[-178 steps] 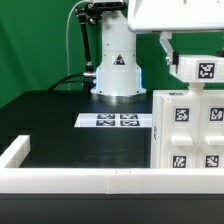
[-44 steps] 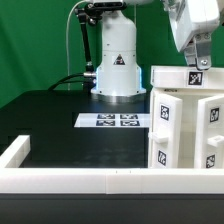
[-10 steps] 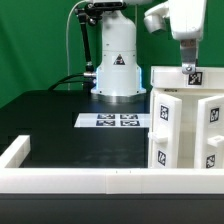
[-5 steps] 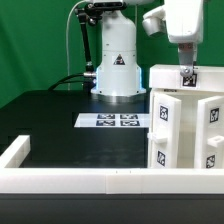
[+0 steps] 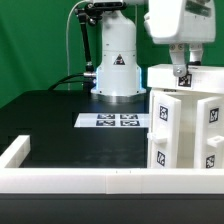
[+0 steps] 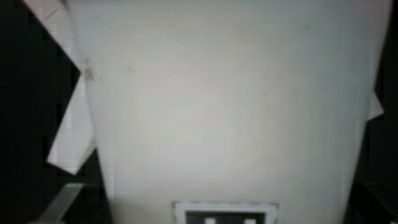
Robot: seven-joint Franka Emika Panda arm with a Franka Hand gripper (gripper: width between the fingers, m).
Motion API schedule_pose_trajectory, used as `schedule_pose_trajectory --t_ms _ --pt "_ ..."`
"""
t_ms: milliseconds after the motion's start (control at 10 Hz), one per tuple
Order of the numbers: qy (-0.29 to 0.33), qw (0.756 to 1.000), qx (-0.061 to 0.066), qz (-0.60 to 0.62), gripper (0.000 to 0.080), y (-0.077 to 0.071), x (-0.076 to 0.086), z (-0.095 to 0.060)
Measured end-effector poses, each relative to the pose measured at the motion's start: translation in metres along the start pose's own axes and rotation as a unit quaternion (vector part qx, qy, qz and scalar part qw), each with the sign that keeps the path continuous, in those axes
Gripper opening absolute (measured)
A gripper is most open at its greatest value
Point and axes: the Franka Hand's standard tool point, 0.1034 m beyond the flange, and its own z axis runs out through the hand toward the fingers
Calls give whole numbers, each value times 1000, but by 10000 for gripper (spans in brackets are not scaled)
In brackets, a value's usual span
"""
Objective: Assemble cabinet
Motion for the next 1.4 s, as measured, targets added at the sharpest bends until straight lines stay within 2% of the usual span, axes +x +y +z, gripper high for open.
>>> schedule_pose_trajectory --t_ms 200,300,400,600,700,1000,1200,1400 --pt "12 993 -9 117 556 2 1 1" --pt "17 981 -11 194 556 2 2 1" --pt "20 964 -8 264 556 2 3 1" --pt "28 924 -8 381 556 0 6 1" --pt "29 914 -8 405 556 1 6 1" --pt "30 859 -3 511 556 0 6 1" --pt "30 810 0 586 556 0 7 1" --pt "33 708 7 705 556 -4 7 2"
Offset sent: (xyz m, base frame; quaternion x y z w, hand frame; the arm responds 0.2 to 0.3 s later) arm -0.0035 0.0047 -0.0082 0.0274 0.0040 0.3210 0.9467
